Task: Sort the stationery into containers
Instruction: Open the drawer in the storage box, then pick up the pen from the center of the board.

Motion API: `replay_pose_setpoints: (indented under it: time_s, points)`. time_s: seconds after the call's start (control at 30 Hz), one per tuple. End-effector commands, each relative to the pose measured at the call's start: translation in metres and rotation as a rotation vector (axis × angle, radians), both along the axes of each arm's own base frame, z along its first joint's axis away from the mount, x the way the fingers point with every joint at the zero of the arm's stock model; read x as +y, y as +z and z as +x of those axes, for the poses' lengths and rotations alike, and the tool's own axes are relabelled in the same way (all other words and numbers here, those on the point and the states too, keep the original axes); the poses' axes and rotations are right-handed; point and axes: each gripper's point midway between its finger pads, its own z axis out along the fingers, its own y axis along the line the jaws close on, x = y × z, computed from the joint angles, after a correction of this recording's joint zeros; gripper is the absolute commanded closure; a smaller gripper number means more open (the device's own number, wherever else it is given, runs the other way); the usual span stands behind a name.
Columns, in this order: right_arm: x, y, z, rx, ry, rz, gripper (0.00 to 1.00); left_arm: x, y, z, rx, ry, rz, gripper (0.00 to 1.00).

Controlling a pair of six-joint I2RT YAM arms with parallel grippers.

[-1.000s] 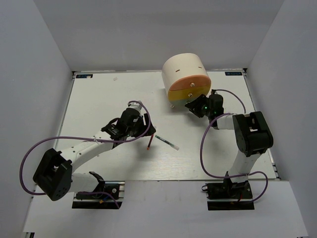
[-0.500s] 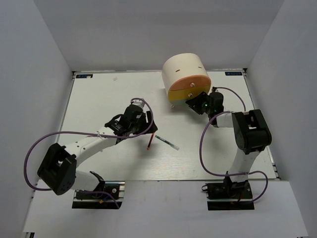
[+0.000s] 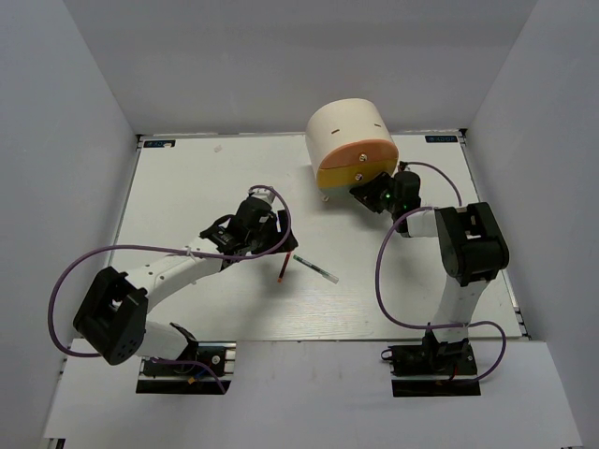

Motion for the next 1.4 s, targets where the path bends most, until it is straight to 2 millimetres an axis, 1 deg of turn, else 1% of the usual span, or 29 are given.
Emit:
replay_pose_setpoints:
  time_s: [0.0, 0.07, 0.2, 0.23, 0.3, 0.33, 0.37, 0.43, 0.47, 0.57, 0.6, 0.63, 0.7, 0.77, 0.87, 0.9, 0.93, 0.97, 1.03, 1.07, 1.1, 1.13, 1.17, 1.2, 1.23, 1.27, 1.3, 1.33, 1.37]
  points:
    - [0.000, 0.018, 0.018, -0.083, -0.018, 0.001, 0.78, -0.007, 0.018, 0.004, -0.033, -0.018, -0.025, 0.23]
    - [-0.001, 0.017, 0.017, -0.087, -0.016, -0.003, 0.85, -0.007, 0.018, 0.004, -0.033, -0.018, -0.025, 0.23]
    - [0.001, 0.022, 0.010, -0.099, 0.004, 0.000, 0.88, -0.010, 0.016, 0.004, -0.030, -0.025, -0.030, 0.23]
    - [0.000, 0.015, 0.003, -0.081, 0.009, -0.004, 0.88, -0.010, 0.016, 0.004, -0.030, -0.025, -0.030, 0.23]
    - [0.002, 0.023, -0.004, -0.092, 0.027, 0.007, 0.88, -0.012, 0.018, 0.004, -0.033, -0.032, -0.040, 0.23]
    - [-0.001, 0.012, -0.015, -0.063, 0.028, 0.004, 0.88, -0.012, 0.015, 0.005, -0.026, -0.032, -0.034, 0.23]
    - [0.000, 0.021, -0.019, -0.083, 0.036, 0.008, 0.90, -0.013, 0.016, 0.006, -0.034, -0.032, -0.041, 0.23]
    - [-0.002, 0.008, -0.037, -0.044, 0.050, 0.009, 0.90, -0.014, 0.014, 0.004, -0.031, -0.039, -0.046, 0.23]
    - [-0.003, 0.016, -0.041, -0.060, 0.051, 0.013, 0.90, -0.014, 0.014, 0.004, -0.031, -0.039, -0.046, 0.23]
    - [-0.005, 0.006, -0.065, -0.026, 0.062, 0.011, 0.90, -0.015, 0.012, 0.003, -0.027, -0.046, -0.051, 0.23]
    - [-0.004, 0.009, -0.068, -0.032, 0.066, 0.011, 0.90, -0.016, 0.014, 0.004, -0.034, -0.046, -0.056, 0.23]
    - [-0.004, 0.008, -0.070, -0.030, 0.064, 0.011, 0.90, -0.014, 0.007, 0.002, -0.020, -0.046, -0.045, 0.23]
    - [-0.007, 0.008, -0.075, -0.028, 0.061, 0.010, 0.90, -0.014, 0.007, 0.002, -0.020, -0.046, -0.045, 0.23]
    - [-0.008, 0.005, -0.079, -0.023, 0.061, 0.004, 0.87, -0.014, -0.001, 0.002, -0.003, -0.046, -0.032, 0.23]
    - [-0.008, 0.009, -0.078, -0.032, 0.062, 0.004, 0.61, -0.014, -0.006, 0.002, 0.003, -0.052, -0.019, 0.23]
    - [-0.008, 0.010, -0.076, -0.039, 0.060, 0.003, 0.55, -0.013, -0.011, 0.003, 0.010, -0.045, -0.006, 0.23]
    - [-0.007, 0.014, -0.073, -0.053, 0.063, 0.002, 0.44, -0.017, -0.012, 0.003, 0.014, -0.054, -0.003, 0.23]
    - [-0.006, 0.019, -0.071, -0.067, 0.065, 0.002, 0.39, -0.017, -0.012, 0.003, 0.014, -0.054, -0.003, 0.23]
    - [-0.005, 0.017, -0.069, -0.064, 0.074, 0.002, 0.30, -0.017, -0.019, 0.006, 0.024, -0.045, 0.016, 0.23]
    - [-0.006, 0.018, -0.068, -0.066, 0.073, 0.004, 0.28, -0.017, -0.018, 0.006, 0.027, -0.045, 0.018, 0.23]
    - [-0.005, 0.017, -0.070, -0.062, 0.078, 0.004, 0.27, -0.015, -0.023, 0.007, 0.032, -0.036, 0.033, 0.23]
    - [-0.005, 0.019, -0.071, -0.064, 0.079, 0.005, 0.27, -0.017, -0.019, 0.010, 0.024, -0.036, 0.026, 0.23]
    - [-0.005, 0.017, -0.071, -0.061, 0.081, 0.004, 0.25, -0.016, -0.024, 0.010, 0.032, -0.043, 0.041, 0.23]
    - [-0.006, 0.013, -0.076, -0.048, 0.082, 0.005, 0.25, -0.015, -0.028, 0.011, 0.040, -0.035, 0.057, 0.23]
    - [-0.006, 0.017, -0.078, -0.057, 0.082, 0.006, 0.25, -0.015, -0.029, 0.013, 0.042, -0.029, 0.067, 0.23]
    - [-0.006, 0.013, -0.083, -0.043, 0.086, 0.005, 0.25, -0.018, -0.032, 0.013, 0.049, -0.032, 0.083, 0.23]
    - [-0.007, 0.015, -0.087, -0.047, 0.085, 0.006, 0.25, -0.014, -0.037, 0.014, 0.060, -0.018, 0.111, 0.23]
    - [-0.008, 0.008, -0.093, -0.029, 0.087, 0.002, 0.25, -0.013, -0.043, 0.011, 0.068, -0.027, 0.136, 0.24]
    - [-0.010, 0.008, -0.096, -0.026, 0.086, 0.001, 0.25, -0.013, -0.043, 0.014, 0.067, -0.018, 0.148, 0.26]
